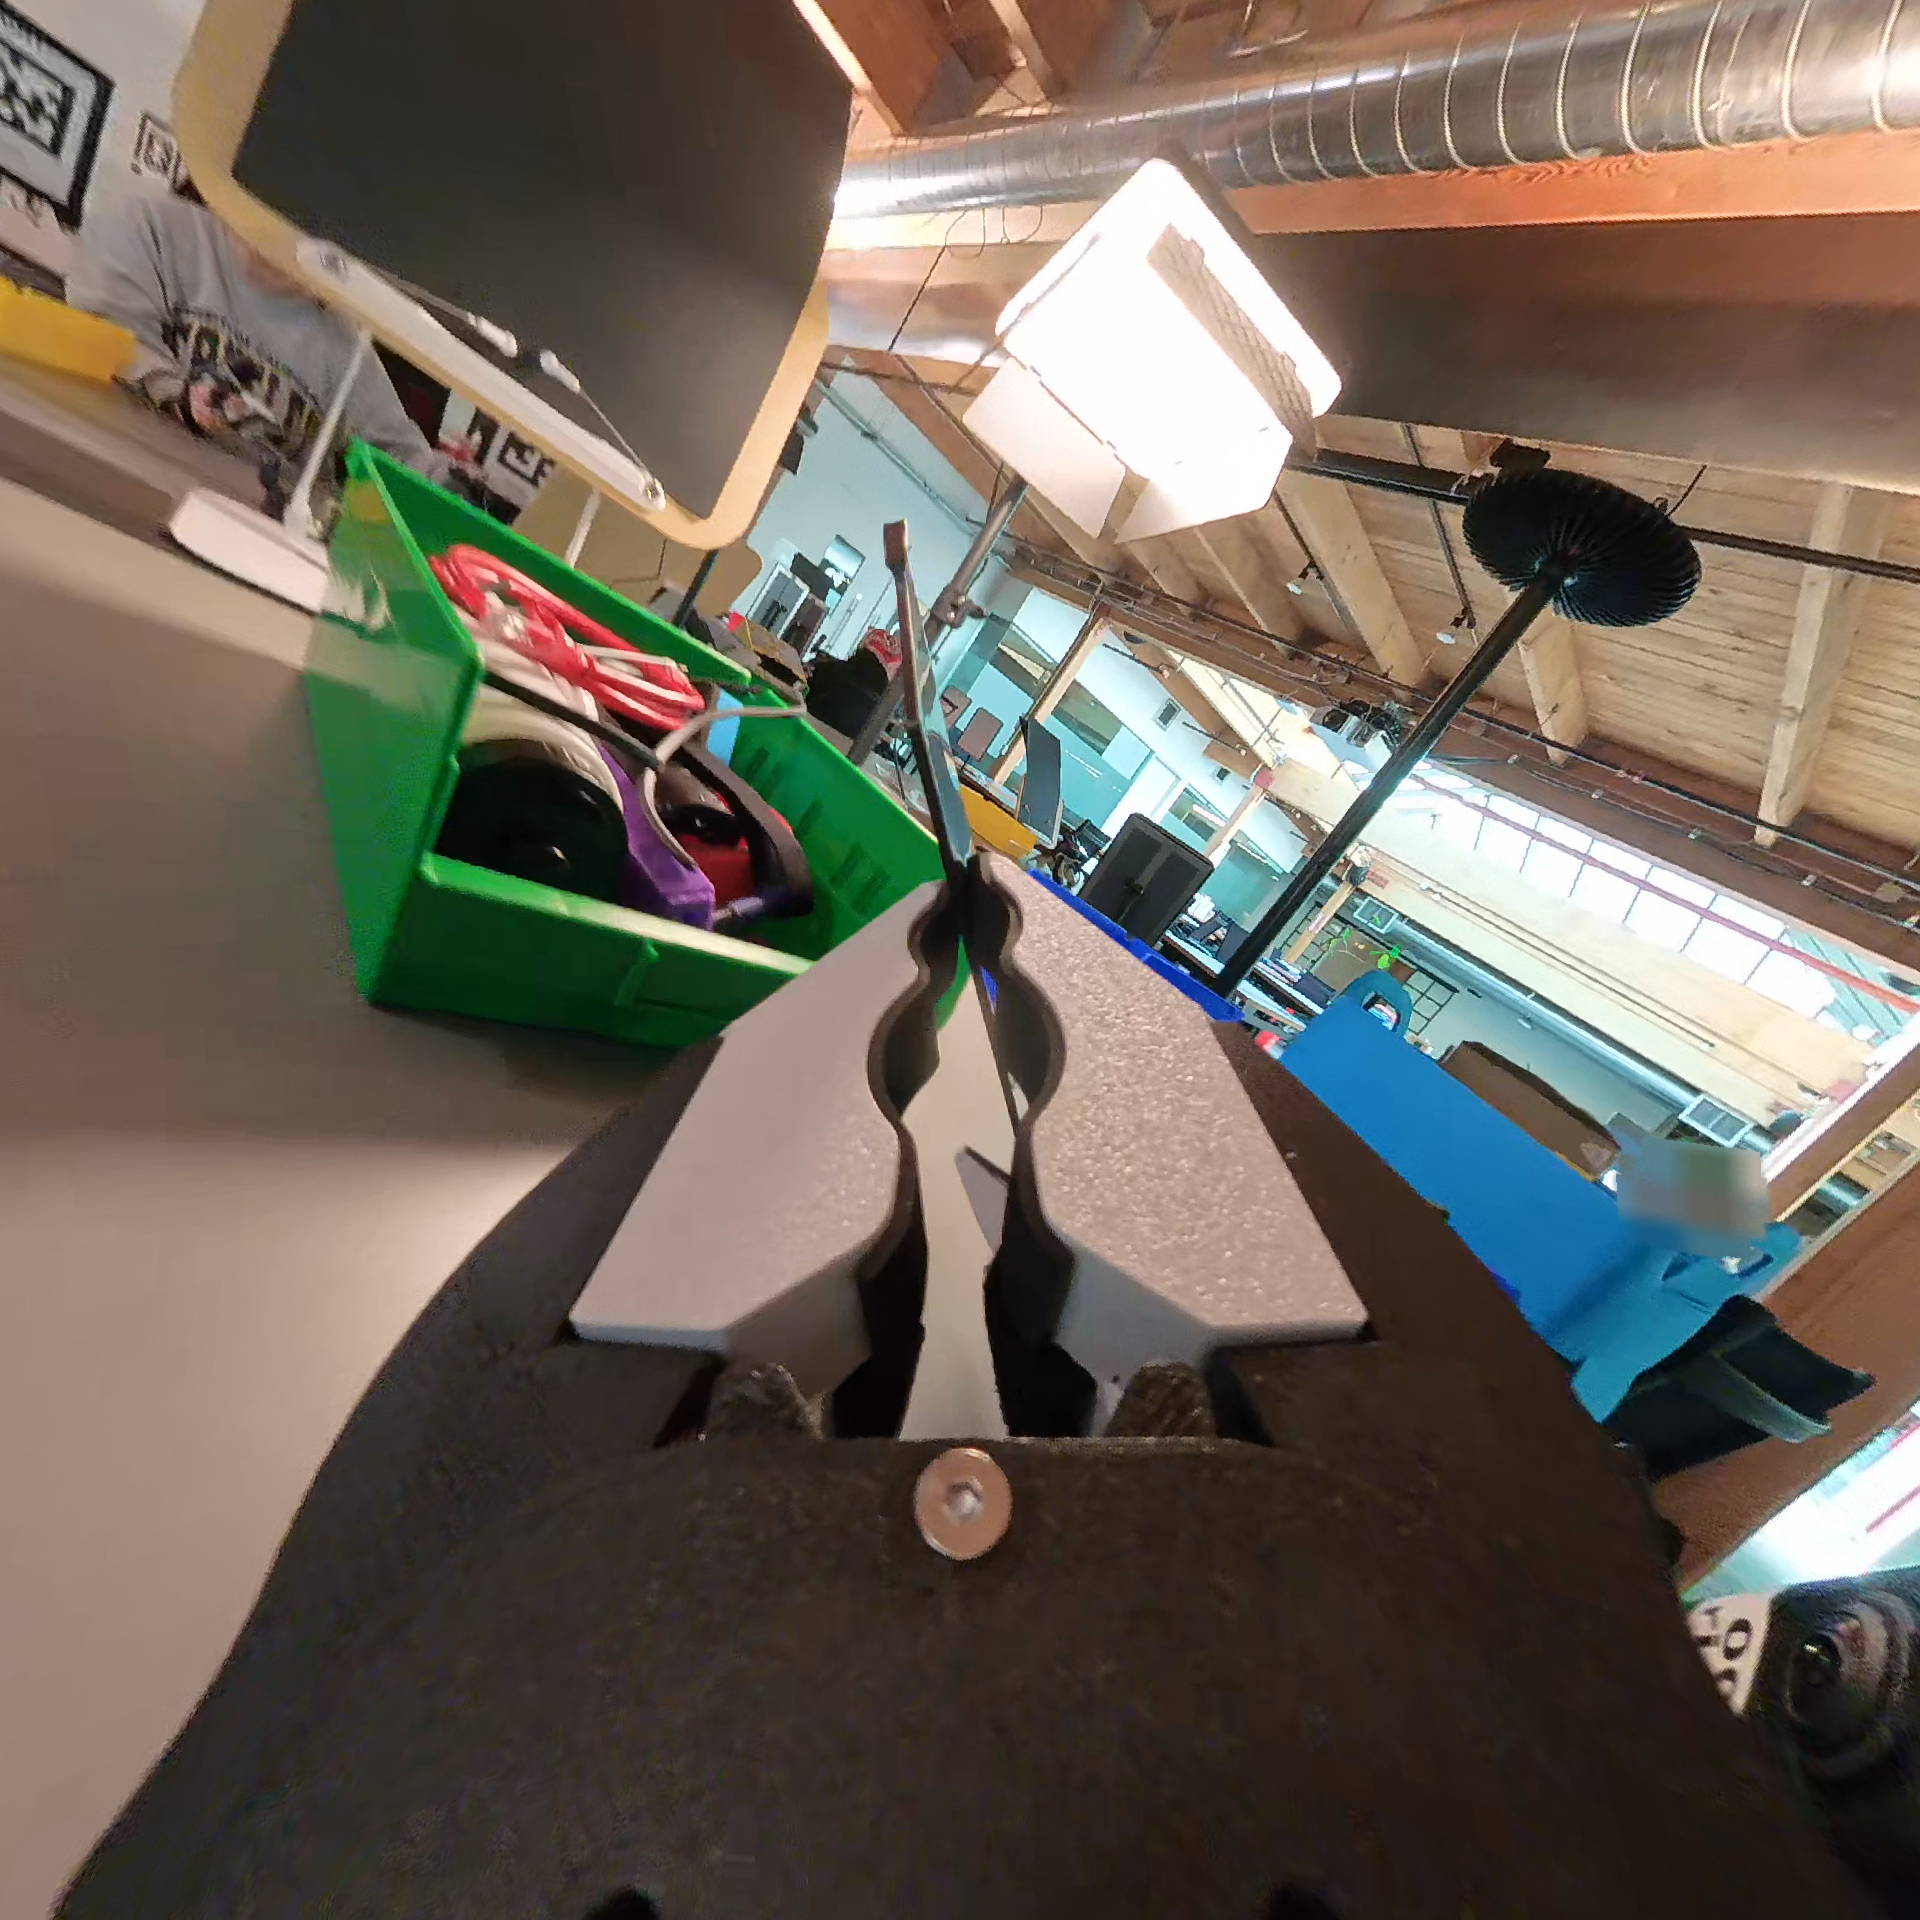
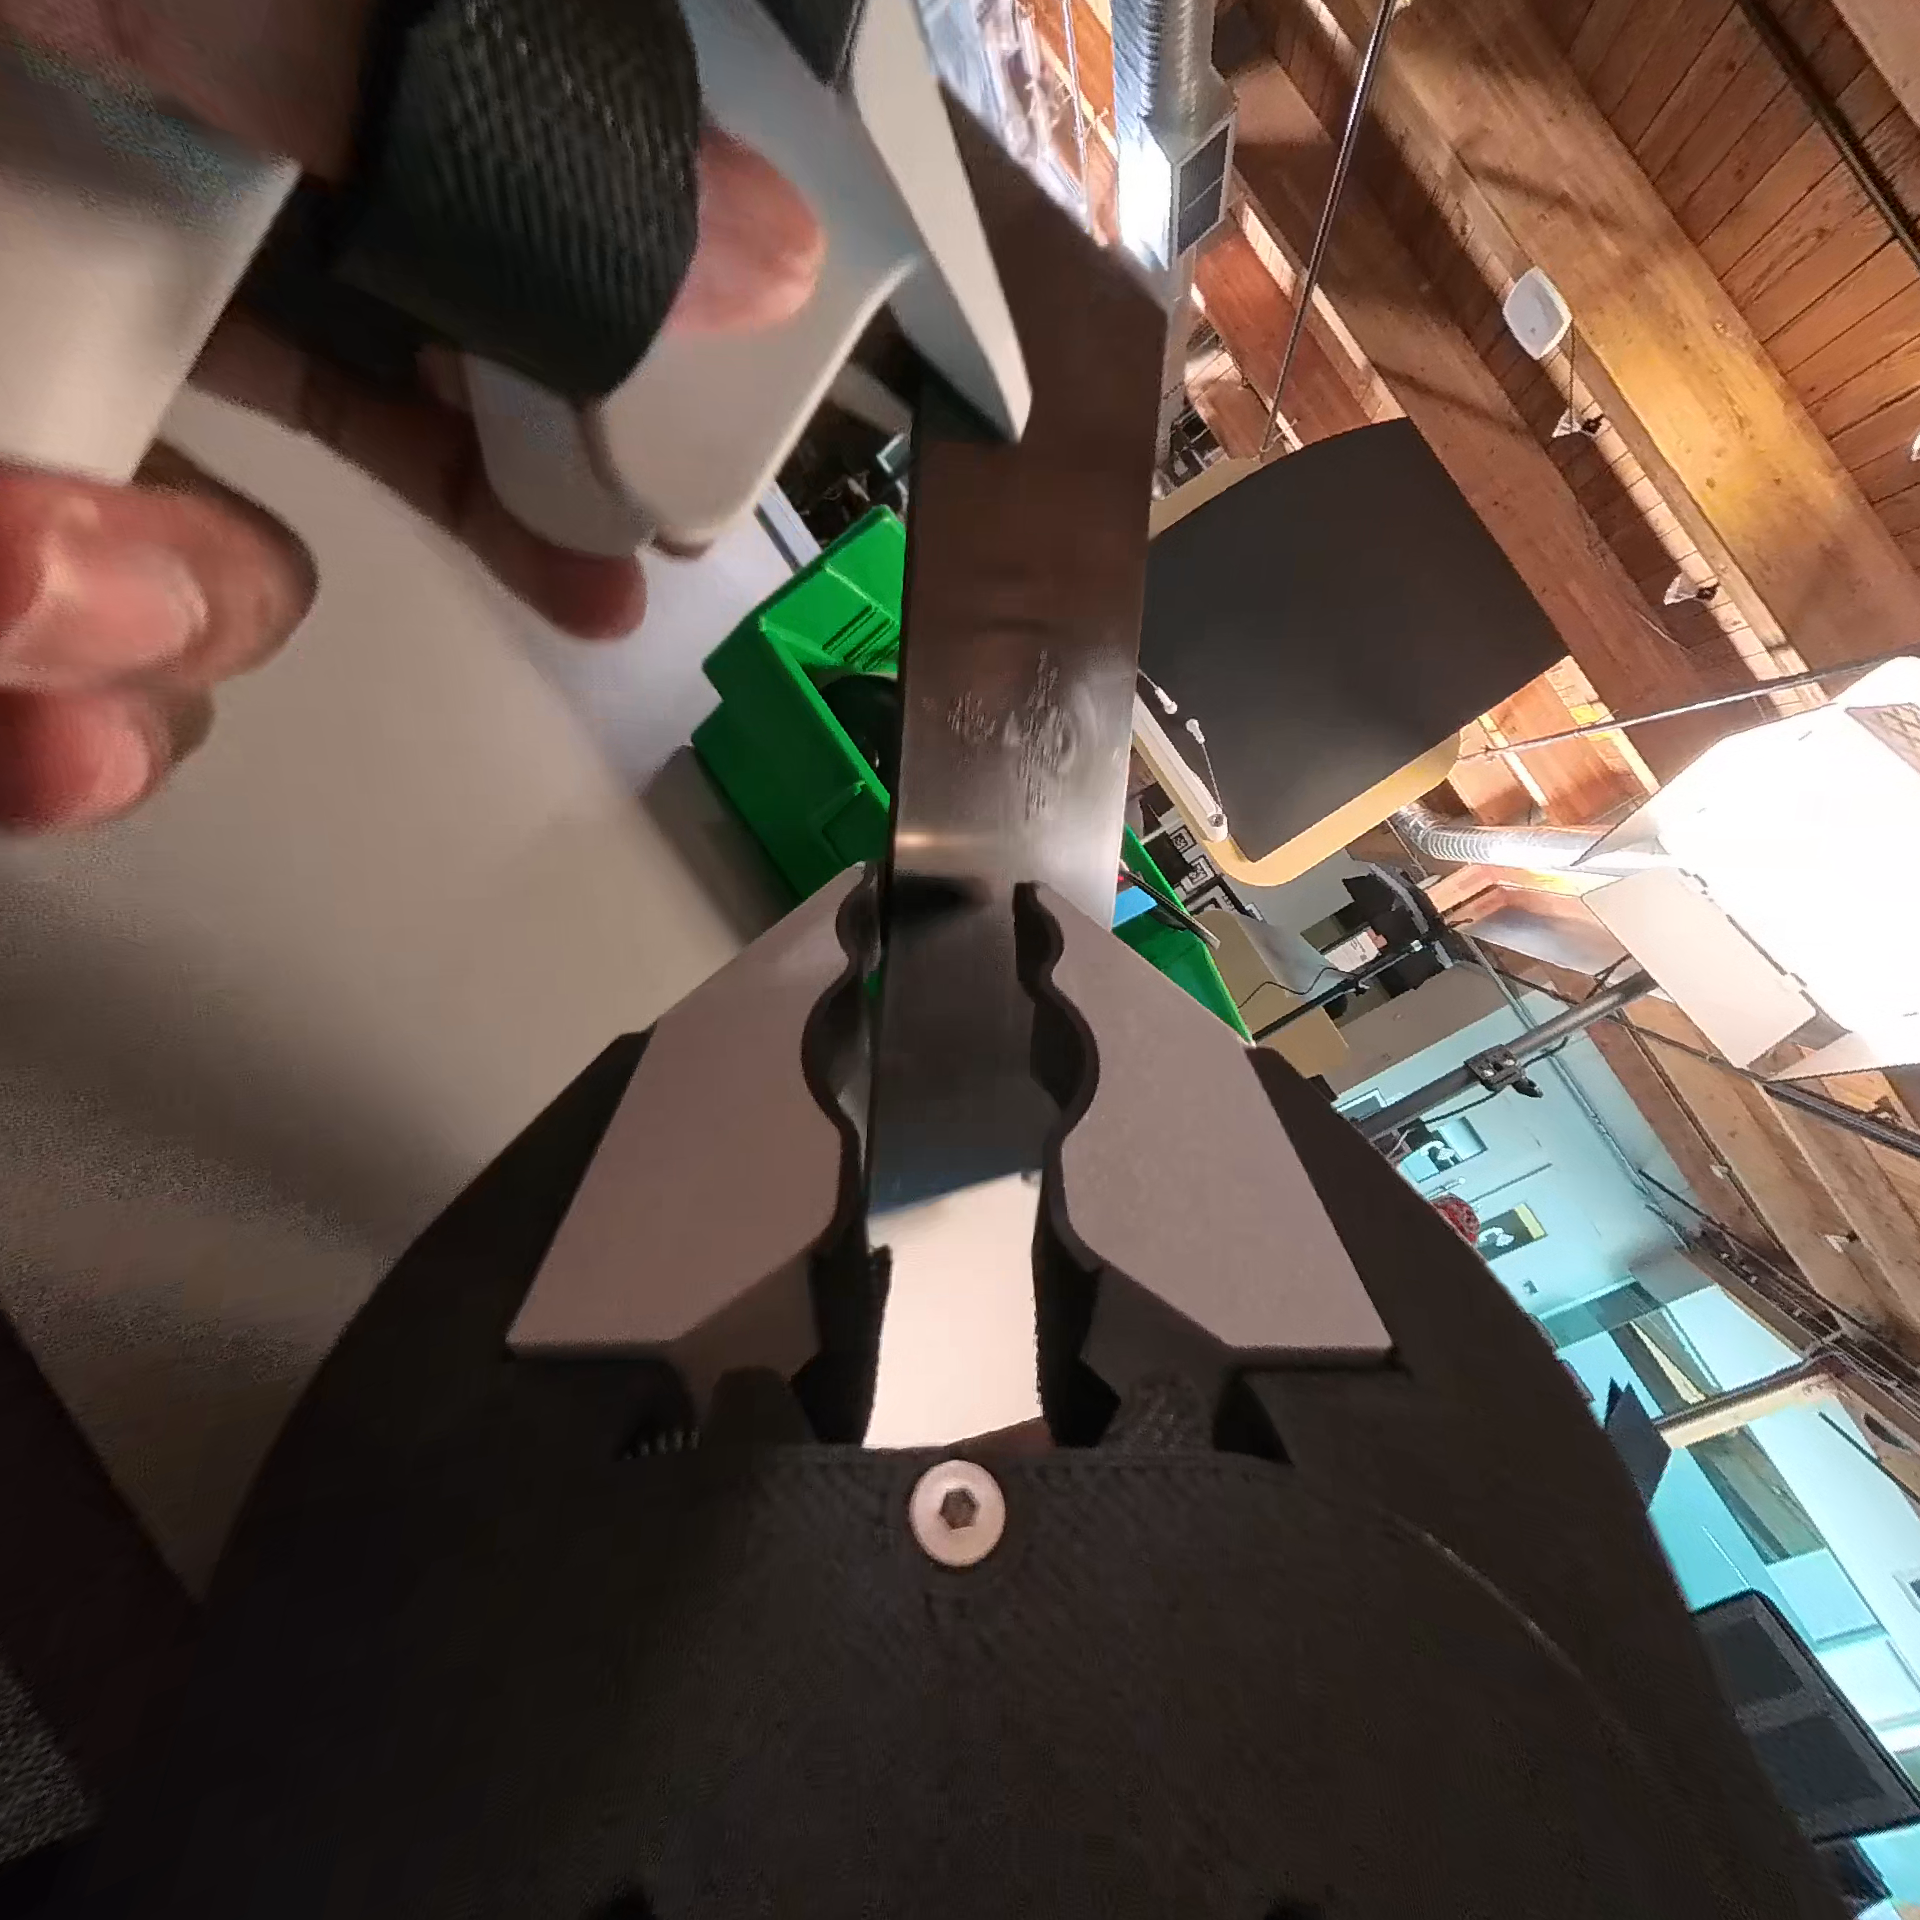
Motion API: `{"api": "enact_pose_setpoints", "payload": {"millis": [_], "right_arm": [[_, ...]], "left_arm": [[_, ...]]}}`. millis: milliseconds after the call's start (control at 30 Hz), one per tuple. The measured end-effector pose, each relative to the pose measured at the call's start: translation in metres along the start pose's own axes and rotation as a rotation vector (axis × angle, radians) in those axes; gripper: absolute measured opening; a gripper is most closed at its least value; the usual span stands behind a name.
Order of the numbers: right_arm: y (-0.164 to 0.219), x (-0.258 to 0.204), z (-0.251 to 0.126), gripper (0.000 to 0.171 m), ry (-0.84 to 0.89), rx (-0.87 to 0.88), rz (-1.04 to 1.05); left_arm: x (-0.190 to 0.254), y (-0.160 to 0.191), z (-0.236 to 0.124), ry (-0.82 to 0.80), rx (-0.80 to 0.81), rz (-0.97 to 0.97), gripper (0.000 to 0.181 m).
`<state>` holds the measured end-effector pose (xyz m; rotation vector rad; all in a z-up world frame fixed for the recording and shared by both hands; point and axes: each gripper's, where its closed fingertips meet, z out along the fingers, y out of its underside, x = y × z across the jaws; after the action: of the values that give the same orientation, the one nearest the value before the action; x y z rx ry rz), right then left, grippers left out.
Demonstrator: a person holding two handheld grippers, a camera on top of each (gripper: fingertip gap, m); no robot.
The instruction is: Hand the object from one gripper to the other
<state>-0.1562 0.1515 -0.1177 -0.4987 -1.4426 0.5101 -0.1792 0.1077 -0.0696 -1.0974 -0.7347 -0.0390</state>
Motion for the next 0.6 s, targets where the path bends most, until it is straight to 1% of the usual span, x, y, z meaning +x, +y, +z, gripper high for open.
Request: {"api": "enact_pose_setpoints", "payload": {"millis": [33, 100, 200, 267, 300, 367, 433, 500, 600], "right_arm": [[0.000, 0.000, 0.000, 0.027, -0.002, 0.003, 0.002], [-0.002, 0.000, -0.001, 0.027, -0.008, 0.013, 0.012], [-0.003, 0.004, -0.003, 0.027, -0.012, 0.028, 0.051], [-0.005, 0.005, -0.003, 0.027, -0.029, 0.043, 0.088], [-0.007, 0.006, -0.004, 0.027, -0.043, 0.056, 0.114], [-0.013, 0.008, -0.008, 0.029, -0.097, 0.104, 0.202], [-0.023, 0.015, -0.013, 0.034, -0.161, 0.179, 0.344], [-0.034, 0.022, -0.021, 0.039, -0.256, 0.270, 0.502], [-0.041, 0.022, -0.028, 0.045, -0.415, 0.323, 0.669]], "left_arm": [[-0.001, -0.007, 0.000, 0.016, 0.007, 0.027, 0.002], [0.003, -0.025, -0.003, 0.083, 0.040, 0.127, 0.003], [0.028, -0.058, -0.019, 0.215, 0.152, 0.446, 0.002], [0.041, -0.061, -0.026, 0.280, 0.147, 0.638, 0.002], [0.045, -0.061, -0.029, 0.311, 0.141, 0.684, 0.002], [0.049, -0.057, -0.034, 0.387, 0.120, 0.679, 0.002], [0.050, -0.051, -0.037, 0.474, 0.084, 0.628, 0.003], [0.053, -0.046, -0.042, 0.570, 0.049, 0.578, 0.002], [0.058, -0.035, -0.050, 0.696, -0.031, 0.515, 0.003]]}}
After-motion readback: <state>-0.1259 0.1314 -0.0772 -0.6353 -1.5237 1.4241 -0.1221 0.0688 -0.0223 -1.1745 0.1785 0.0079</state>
